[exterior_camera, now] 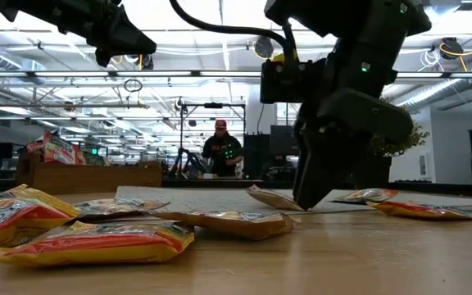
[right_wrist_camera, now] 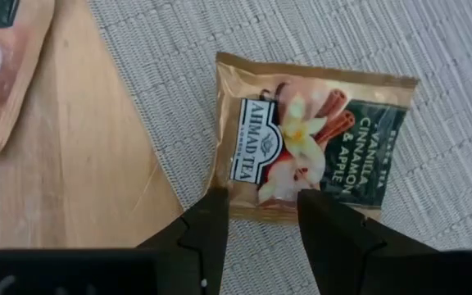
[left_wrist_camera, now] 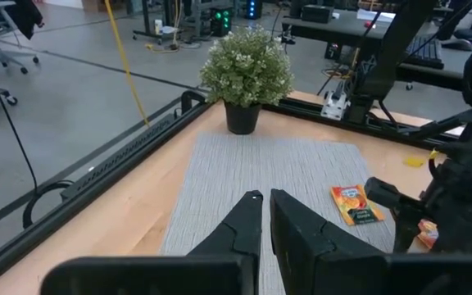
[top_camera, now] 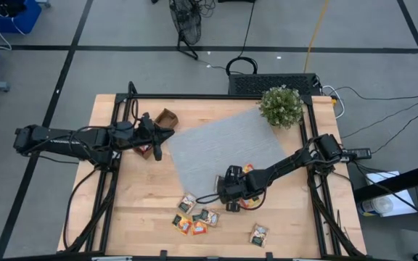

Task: Pick & Place Tea
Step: Put the brown tea bag into the middle section of the wooden organizer

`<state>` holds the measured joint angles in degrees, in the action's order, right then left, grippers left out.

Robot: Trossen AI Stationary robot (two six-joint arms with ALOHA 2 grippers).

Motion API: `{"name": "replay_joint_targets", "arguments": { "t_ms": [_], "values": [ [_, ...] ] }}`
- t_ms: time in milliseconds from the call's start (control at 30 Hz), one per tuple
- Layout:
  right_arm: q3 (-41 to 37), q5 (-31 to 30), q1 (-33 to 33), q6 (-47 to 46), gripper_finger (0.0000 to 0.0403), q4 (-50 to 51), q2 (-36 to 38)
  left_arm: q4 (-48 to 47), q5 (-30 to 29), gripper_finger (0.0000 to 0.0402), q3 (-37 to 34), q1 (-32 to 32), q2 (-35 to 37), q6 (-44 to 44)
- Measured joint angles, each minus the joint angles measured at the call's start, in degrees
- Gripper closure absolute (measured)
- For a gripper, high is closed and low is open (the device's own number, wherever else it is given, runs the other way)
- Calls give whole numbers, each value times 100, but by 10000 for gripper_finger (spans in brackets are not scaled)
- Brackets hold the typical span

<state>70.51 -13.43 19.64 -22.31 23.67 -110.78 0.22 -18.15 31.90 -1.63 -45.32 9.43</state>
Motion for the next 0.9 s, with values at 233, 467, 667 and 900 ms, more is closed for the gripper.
{"name": "replay_joint_targets", "arguments": {
  "t_ms": [233,467,667,900],
  "values": [
    [84,7,-2,-207,269,68,0,1,0,366,0,0,0,0],
    [369,5,0,-266,269,50,0,1,0,366,0,1,0,0],
    [414,-11,22,-321,269,-227,-5,1,0,366,0,0,0,0],
    [422,-155,71,-407,269,-271,-417,-1,0,366,0,0,0,2]
  ]
}}
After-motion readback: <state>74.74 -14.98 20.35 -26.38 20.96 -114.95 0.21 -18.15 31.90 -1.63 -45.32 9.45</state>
